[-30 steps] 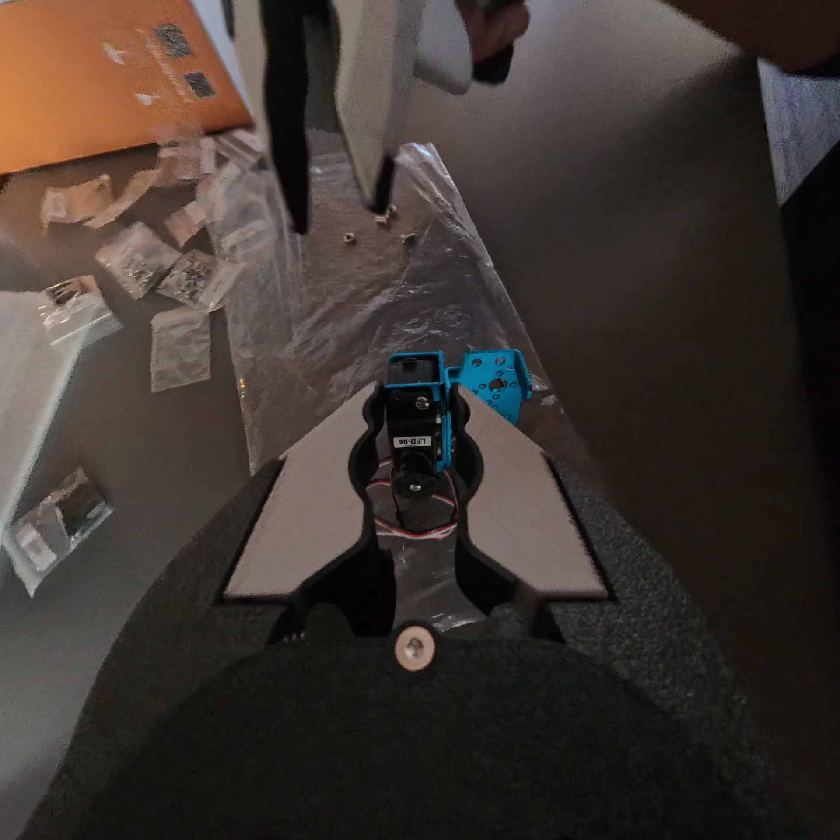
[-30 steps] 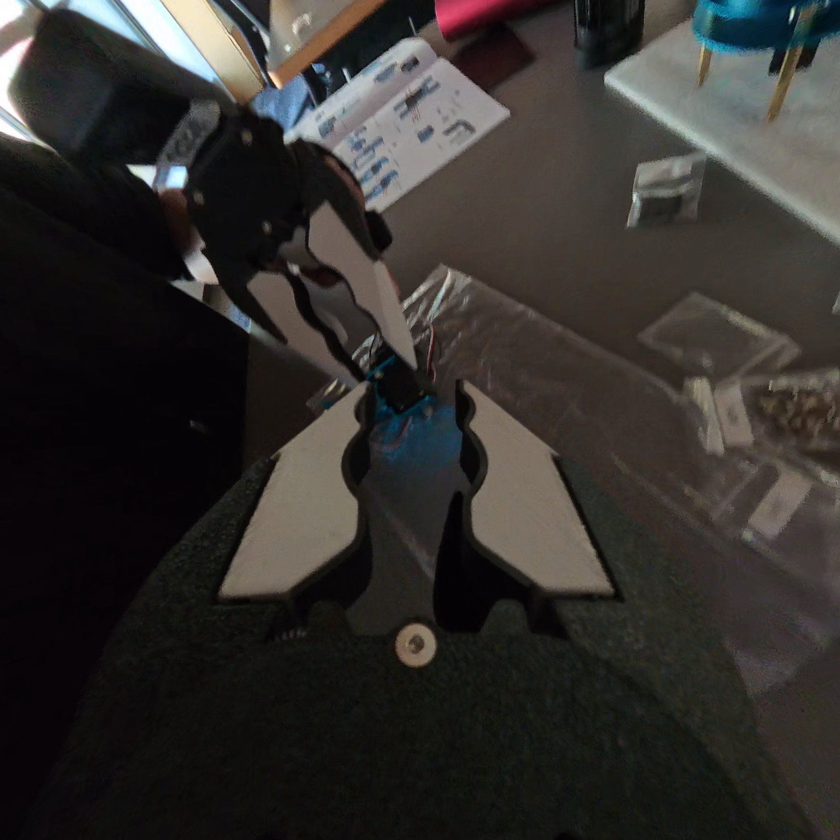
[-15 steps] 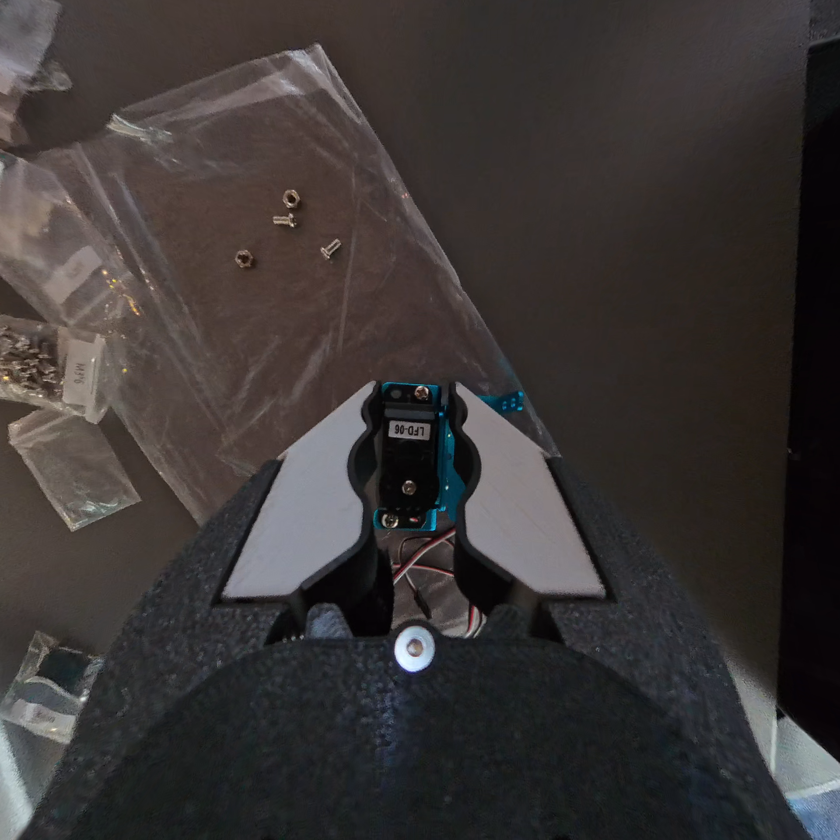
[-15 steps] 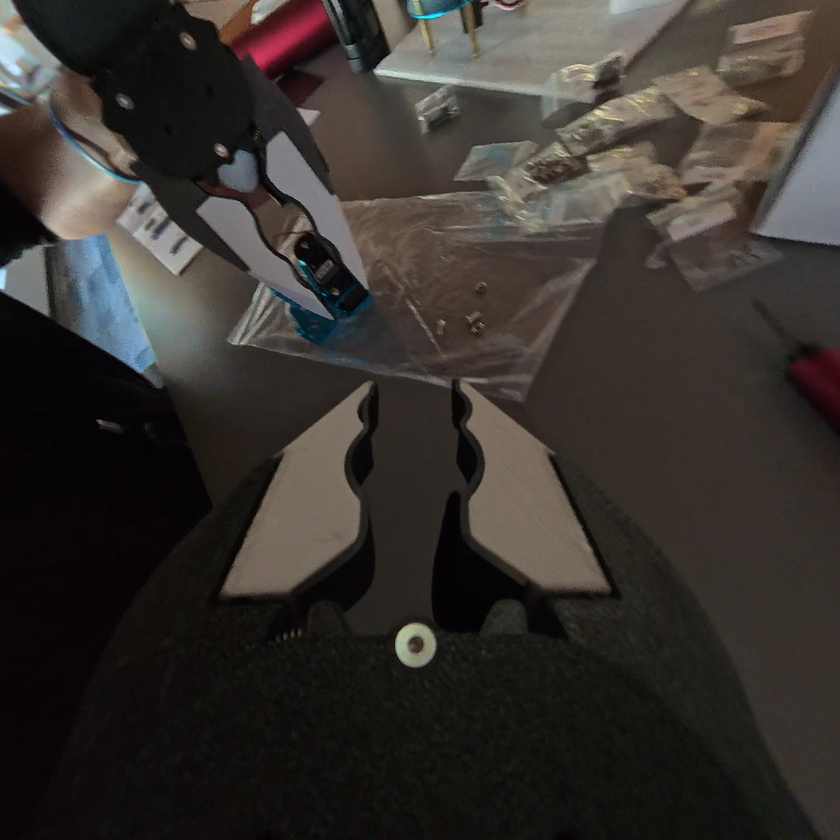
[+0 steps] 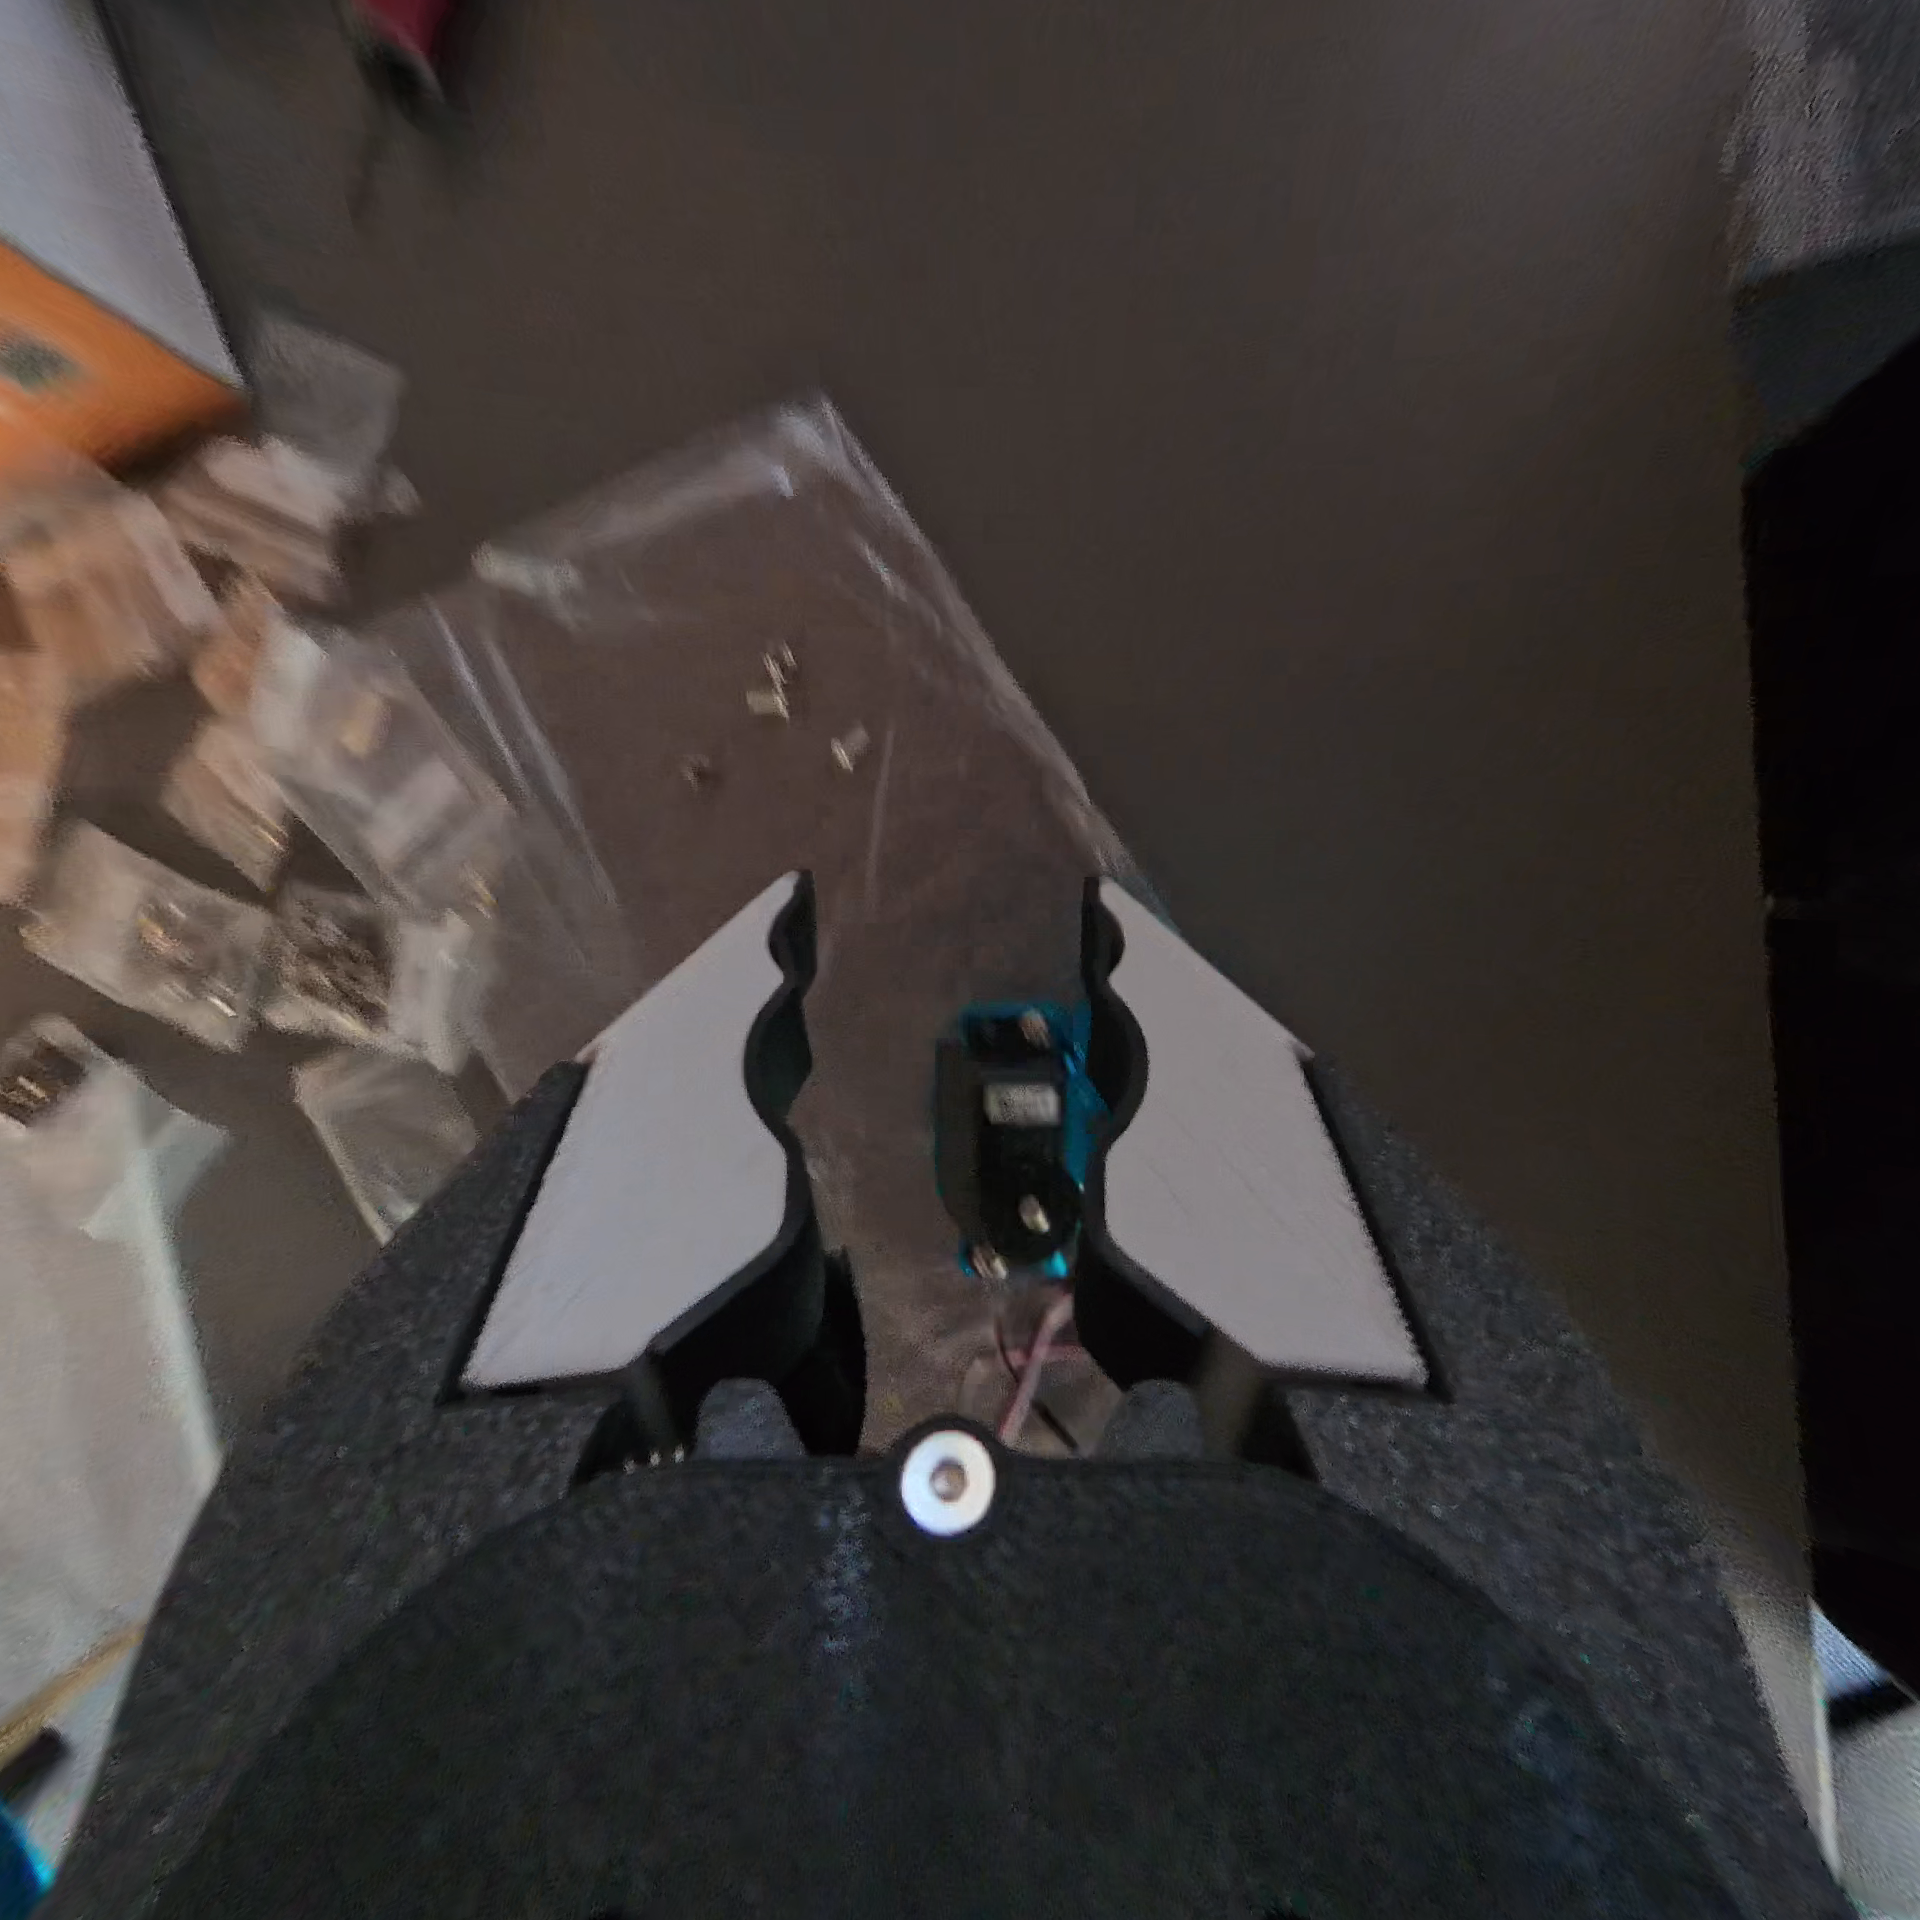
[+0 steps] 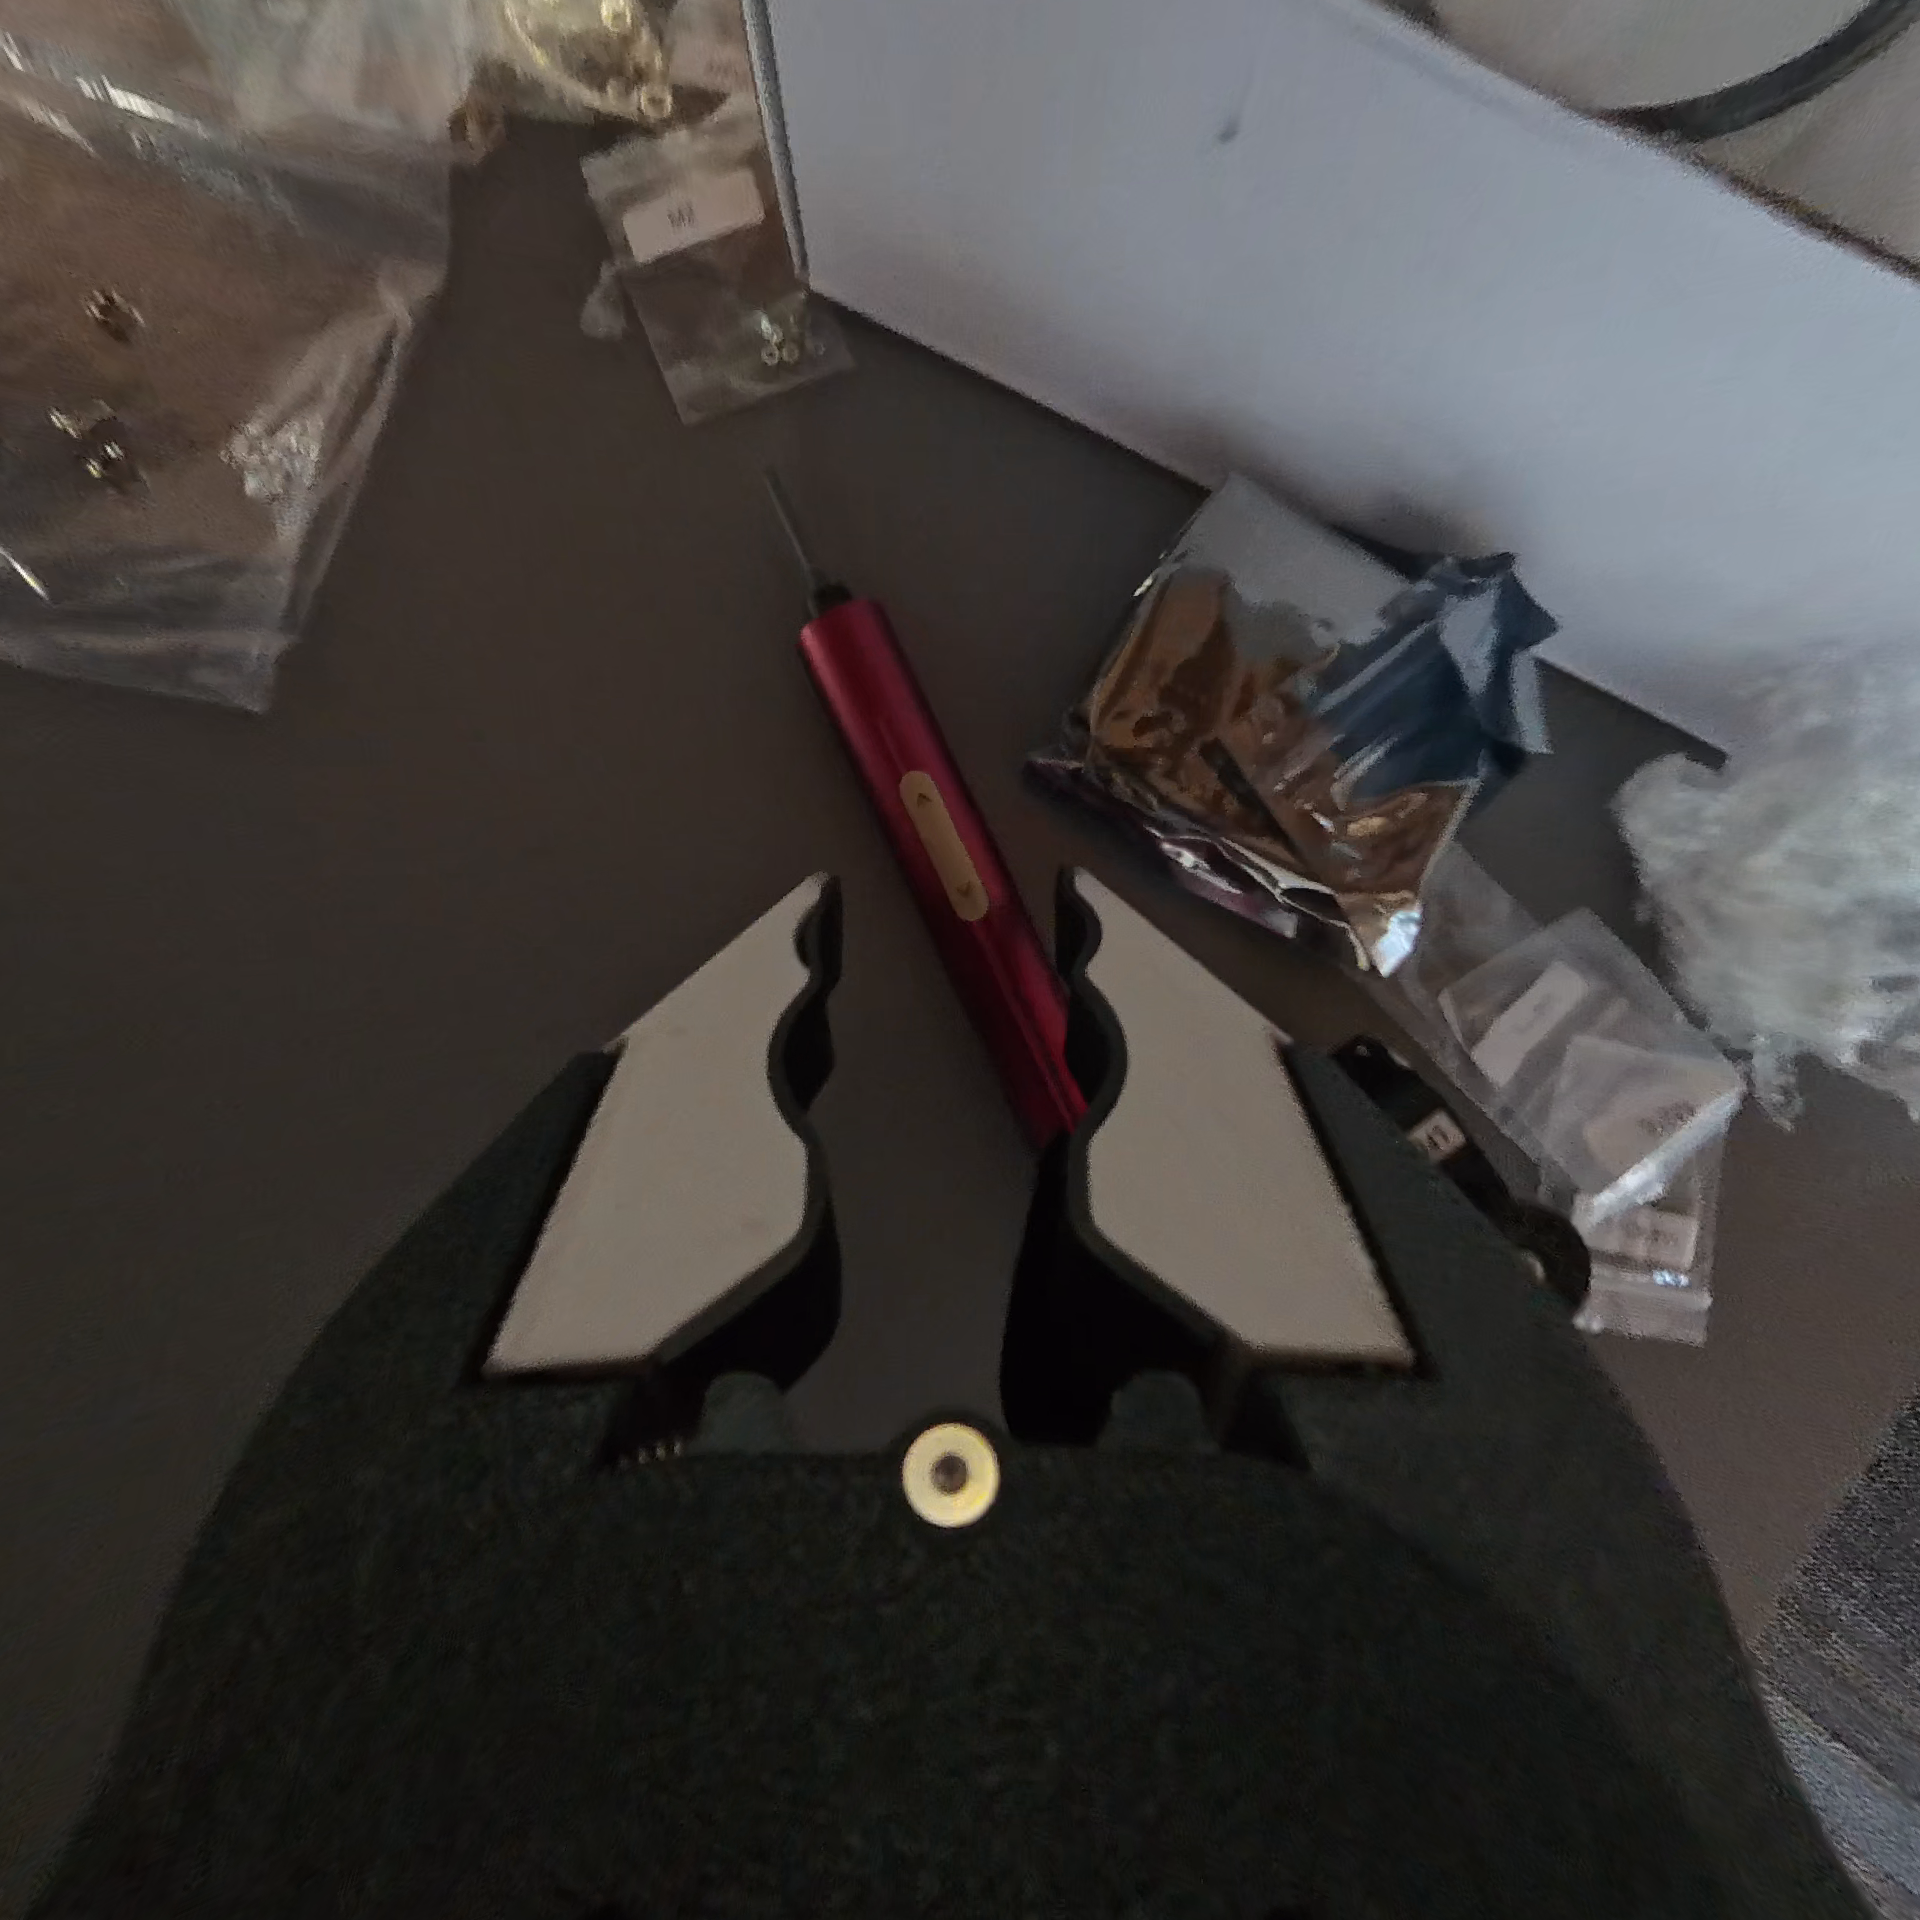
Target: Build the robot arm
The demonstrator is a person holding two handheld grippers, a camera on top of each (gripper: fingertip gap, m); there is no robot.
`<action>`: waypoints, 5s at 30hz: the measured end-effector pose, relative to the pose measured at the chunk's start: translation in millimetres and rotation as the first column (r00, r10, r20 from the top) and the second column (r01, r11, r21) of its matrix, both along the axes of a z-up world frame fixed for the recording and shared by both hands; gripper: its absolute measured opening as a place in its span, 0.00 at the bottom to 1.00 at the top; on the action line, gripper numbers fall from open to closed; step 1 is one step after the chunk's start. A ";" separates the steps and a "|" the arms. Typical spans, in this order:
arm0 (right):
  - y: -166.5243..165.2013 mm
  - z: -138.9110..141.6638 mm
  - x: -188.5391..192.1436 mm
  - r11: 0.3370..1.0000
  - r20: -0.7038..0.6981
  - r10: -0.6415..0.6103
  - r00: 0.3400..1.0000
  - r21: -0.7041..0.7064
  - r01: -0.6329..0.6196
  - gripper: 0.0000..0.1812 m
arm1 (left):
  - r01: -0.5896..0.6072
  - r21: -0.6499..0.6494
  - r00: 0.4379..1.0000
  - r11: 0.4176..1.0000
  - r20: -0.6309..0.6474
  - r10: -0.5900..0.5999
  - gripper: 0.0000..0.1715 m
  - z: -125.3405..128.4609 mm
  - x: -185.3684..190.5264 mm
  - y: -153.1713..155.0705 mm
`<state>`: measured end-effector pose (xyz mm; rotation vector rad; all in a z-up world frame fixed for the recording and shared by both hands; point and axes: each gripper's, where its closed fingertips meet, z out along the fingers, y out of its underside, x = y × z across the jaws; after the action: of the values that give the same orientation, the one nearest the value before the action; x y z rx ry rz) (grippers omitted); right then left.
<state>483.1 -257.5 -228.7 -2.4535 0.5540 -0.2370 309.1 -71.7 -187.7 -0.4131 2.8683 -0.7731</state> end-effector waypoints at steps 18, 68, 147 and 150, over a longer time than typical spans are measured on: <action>39.4 45.5 -66.2 0.953 0.274 0.304 0.912 -0.105 -0.286 0.11 | 0.270 0.066 0.814 0.961 0.517 -0.264 0.13 -13.0 119.5 -118.9; 247.7 148.8 -161.1 0.635 0.016 0.409 0.912 0.713 -0.297 0.12 | 0.009 -0.165 0.418 0.986 0.896 0.146 0.17 92.3 12.6 72.3; 190.4 64.8 -216.0 0.960 0.141 0.091 0.986 0.249 -0.125 0.11 | 0.071 -0.267 0.954 0.961 0.298 0.013 0.18 -32.2 -34.7 50.1; 191.7 65.5 -216.7 0.966 0.156 0.111 0.981 0.215 -0.143 0.11 | 0.076 -0.260 0.953 0.963 0.303 0.007 0.17 -32.1 -34.9 49.8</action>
<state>266.4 -65.9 -163.2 -2.2203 0.3393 -0.2790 274.2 -21.9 -219.8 -0.2475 2.4996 -1.1321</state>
